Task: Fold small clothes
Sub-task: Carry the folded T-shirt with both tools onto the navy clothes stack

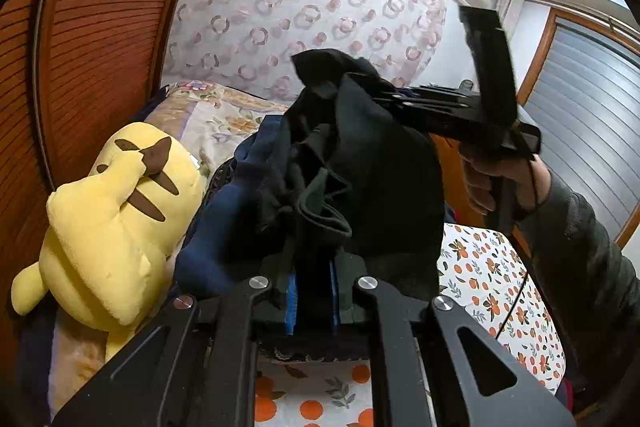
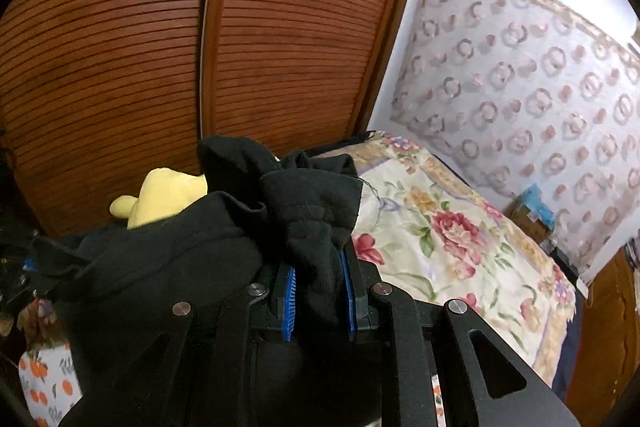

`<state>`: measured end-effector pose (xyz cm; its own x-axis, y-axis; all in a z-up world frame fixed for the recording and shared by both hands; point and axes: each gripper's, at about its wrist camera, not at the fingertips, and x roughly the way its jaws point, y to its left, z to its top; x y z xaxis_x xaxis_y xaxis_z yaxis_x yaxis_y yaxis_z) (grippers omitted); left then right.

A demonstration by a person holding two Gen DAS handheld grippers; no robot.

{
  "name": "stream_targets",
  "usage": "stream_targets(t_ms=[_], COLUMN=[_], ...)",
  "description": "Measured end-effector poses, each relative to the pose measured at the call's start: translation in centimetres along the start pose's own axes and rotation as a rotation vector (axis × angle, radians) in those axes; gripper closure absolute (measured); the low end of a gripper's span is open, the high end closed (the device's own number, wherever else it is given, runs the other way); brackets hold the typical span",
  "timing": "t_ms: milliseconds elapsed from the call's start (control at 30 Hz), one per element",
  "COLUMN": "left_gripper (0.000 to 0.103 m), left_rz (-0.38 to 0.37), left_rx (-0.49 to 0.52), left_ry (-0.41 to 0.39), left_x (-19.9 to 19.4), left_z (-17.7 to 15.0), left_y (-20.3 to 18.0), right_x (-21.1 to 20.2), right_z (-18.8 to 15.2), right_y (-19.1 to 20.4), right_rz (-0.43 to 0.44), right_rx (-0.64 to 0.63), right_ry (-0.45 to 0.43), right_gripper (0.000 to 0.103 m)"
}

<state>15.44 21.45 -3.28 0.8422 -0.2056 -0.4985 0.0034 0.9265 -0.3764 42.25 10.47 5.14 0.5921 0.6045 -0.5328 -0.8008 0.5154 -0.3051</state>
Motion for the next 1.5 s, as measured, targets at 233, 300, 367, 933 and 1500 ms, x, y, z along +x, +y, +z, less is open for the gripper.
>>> stream_targets(t_ms=[233,300,367,933,1500], left_gripper=[0.090,0.090,0.090,0.058,0.000], left_rz=[0.053,0.067,0.076,0.229,0.276], left_rx=[-0.021,-0.019,-0.026,0.015,0.169], left_ry=[-0.039,-0.053,-0.064,-0.065,-0.123], left_x=[-1.2,-1.4,-1.5,-1.4,-3.7], left_z=[-0.6,-0.9,-1.0,-1.4,-1.5], left_y=[0.8,0.8,0.9,-0.4,-7.4], right_x=[0.4,-0.5,-1.6,-3.6,-13.4], right_z=[0.4,-0.3,-1.0,-7.9,-10.8], right_y=[-1.6,-1.8,-1.6,-0.6,0.4], right_rz=[-0.005,-0.004,-0.028,0.038,-0.020], right_rx=[0.040,0.089,0.119,0.187,0.260], right_ry=[-0.026,-0.023,-0.040,-0.043,-0.100], right_gripper=[0.078,0.064,0.053,0.052,0.051])
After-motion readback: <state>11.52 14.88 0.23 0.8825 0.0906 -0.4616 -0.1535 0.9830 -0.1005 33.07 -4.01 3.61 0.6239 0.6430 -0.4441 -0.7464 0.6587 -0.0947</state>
